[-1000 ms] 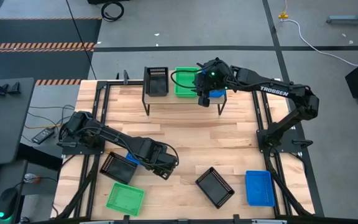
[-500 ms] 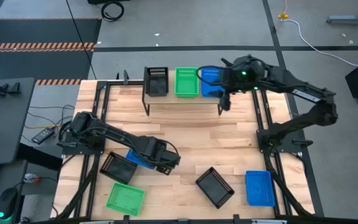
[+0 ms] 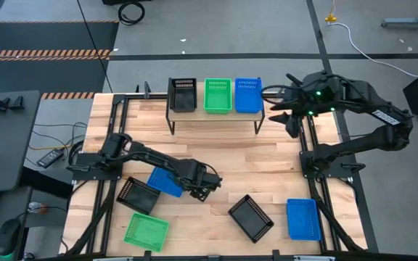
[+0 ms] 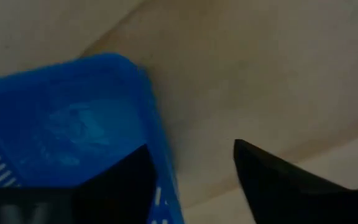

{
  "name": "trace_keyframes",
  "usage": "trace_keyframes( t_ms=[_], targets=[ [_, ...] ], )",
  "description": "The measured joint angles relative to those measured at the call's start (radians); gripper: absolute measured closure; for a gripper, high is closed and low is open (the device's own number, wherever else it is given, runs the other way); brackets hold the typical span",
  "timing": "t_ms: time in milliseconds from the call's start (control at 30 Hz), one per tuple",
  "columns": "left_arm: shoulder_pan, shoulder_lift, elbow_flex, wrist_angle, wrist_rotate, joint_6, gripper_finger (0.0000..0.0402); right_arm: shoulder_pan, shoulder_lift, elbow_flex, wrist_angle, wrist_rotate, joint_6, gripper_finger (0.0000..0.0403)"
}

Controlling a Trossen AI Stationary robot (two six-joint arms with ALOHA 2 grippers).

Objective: Stack baskets on shelf by color
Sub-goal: Stack the left blue basket on top of the other blue basket on the shelf

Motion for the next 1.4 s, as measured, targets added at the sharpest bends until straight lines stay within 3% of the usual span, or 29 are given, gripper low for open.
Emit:
trace_keyframes(
  t_ms=[200,267,400,800,967,1167,1400],
  targets=[
    [0.036,-0.023,0.007,-0.004,0.002,0.090,0.0357,0.006,-0.055,0.000,-0.075,0.021,0.040,0.0215],
    [0.045,-0.039,0.027,-0.011,-0.003,0.138,0.0387,0.006,-0.069,0.000,-0.080,0.044,0.041,0.0215],
    [0.065,-0.051,0.126,-0.085,-0.005,0.258,0.0390,0.006,-0.082,0.000,-0.072,0.082,0.042,0.0215],
    [0.109,-0.055,0.638,-0.408,-0.126,0.749,0.0395,0.006,-0.026,0.000,-0.074,0.113,0.069,0.0215],
    [0.158,-0.056,0.806,-0.446,-0.186,0.901,0.0395,0.006,-0.007,0.000,-0.074,0.131,0.107,0.0215],
    [0.222,-0.071,0.804,-0.360,-0.213,1.047,0.0395,0.006,0.004,0.000,-0.102,0.143,0.191,0.0215],
    [0.268,-0.072,0.804,-0.083,-0.285,1.232,0.0395,0.006,0.004,0.000,-0.234,0.188,0.384,0.0215]
  ],
)
